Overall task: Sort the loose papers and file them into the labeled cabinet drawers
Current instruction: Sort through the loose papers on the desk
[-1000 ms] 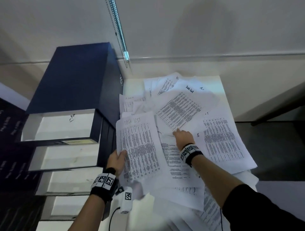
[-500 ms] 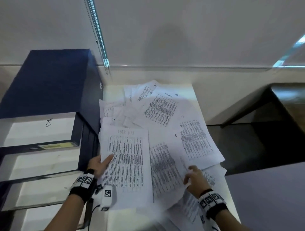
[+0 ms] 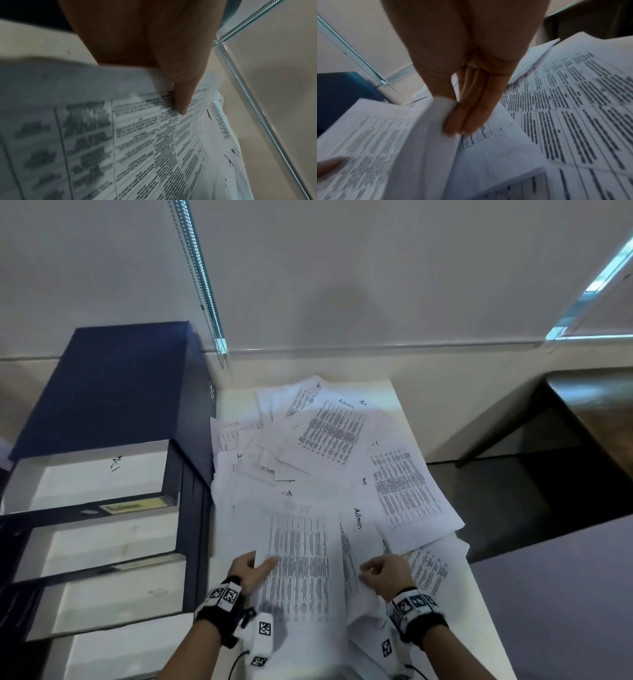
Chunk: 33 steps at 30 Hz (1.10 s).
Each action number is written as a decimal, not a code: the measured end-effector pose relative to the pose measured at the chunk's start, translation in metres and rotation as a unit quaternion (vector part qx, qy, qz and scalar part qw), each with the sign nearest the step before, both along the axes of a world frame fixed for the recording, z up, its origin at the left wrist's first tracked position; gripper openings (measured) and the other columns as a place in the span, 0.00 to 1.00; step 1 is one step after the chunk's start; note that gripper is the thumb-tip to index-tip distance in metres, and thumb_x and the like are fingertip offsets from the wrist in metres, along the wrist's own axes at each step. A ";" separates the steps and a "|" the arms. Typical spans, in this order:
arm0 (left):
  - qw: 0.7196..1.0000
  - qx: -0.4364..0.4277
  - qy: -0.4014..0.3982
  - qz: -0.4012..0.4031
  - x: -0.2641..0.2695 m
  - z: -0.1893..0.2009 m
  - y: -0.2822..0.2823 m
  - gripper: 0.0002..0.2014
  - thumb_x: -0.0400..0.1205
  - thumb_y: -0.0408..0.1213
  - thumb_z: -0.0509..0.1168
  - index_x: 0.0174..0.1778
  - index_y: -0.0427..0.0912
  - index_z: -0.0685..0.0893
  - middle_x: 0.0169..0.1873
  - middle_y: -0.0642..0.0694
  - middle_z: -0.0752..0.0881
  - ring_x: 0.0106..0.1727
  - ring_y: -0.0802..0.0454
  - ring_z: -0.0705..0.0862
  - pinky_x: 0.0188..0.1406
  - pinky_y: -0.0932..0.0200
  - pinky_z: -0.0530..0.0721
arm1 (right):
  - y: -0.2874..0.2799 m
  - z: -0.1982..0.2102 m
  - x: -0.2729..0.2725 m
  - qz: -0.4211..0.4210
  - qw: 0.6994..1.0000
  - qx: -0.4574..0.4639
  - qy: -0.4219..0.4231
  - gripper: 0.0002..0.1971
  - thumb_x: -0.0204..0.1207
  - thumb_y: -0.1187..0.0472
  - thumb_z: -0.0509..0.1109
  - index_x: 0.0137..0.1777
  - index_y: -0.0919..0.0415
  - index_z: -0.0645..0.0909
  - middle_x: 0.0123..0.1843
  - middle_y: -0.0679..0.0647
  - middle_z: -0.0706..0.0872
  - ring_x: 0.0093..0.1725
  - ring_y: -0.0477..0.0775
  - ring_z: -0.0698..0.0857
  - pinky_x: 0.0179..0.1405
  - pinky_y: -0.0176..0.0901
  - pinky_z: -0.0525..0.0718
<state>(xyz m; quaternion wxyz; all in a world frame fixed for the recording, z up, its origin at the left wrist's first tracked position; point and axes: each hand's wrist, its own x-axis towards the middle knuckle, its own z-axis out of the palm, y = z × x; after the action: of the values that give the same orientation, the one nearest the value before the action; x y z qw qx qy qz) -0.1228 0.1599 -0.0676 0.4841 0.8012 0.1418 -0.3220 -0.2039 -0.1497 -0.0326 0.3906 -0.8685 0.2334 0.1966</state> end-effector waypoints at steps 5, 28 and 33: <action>0.999 -0.012 -0.027 0.018 0.001 0.005 -0.008 0.20 0.69 0.56 0.79 0.50 0.47 0.91 0.42 0.51 0.93 0.49 0.49 0.90 0.56 0.48 0.88 | 0.002 0.003 -0.012 0.095 0.993 0.023 0.059 0.32 0.78 0.59 0.73 0.80 0.50 0.65 0.34 0.56 0.85 0.29 0.44 0.80 0.29 0.31 0.80; 0.994 -0.018 -0.093 0.054 0.014 0.009 -0.036 0.18 0.78 0.45 0.75 0.61 0.43 0.84 0.57 0.47 0.88 0.63 0.39 0.85 0.58 0.51 0.85 | 0.019 -0.015 -0.007 0.049 0.993 0.070 0.082 0.21 0.78 0.63 0.67 0.72 0.57 0.76 0.65 0.54 0.84 0.64 0.56 0.82 0.62 0.40 0.77; 0.973 -0.061 -0.201 0.100 0.041 0.055 -0.043 0.38 0.83 0.35 0.69 0.85 0.50 0.54 0.82 0.55 0.57 0.79 0.57 0.56 0.76 0.58 0.58 | 0.018 -0.013 0.006 -0.059 0.981 0.184 -0.010 0.20 0.78 0.65 0.69 0.69 0.57 0.76 0.67 0.54 0.83 0.59 0.53 0.84 0.62 0.54 0.85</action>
<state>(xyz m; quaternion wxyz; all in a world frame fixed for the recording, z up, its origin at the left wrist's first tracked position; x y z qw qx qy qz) -0.0820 0.1166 -0.0131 0.5806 0.8001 0.1004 -0.1125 -0.1975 -0.1316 -0.0459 0.5567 -0.7688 0.2397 0.2041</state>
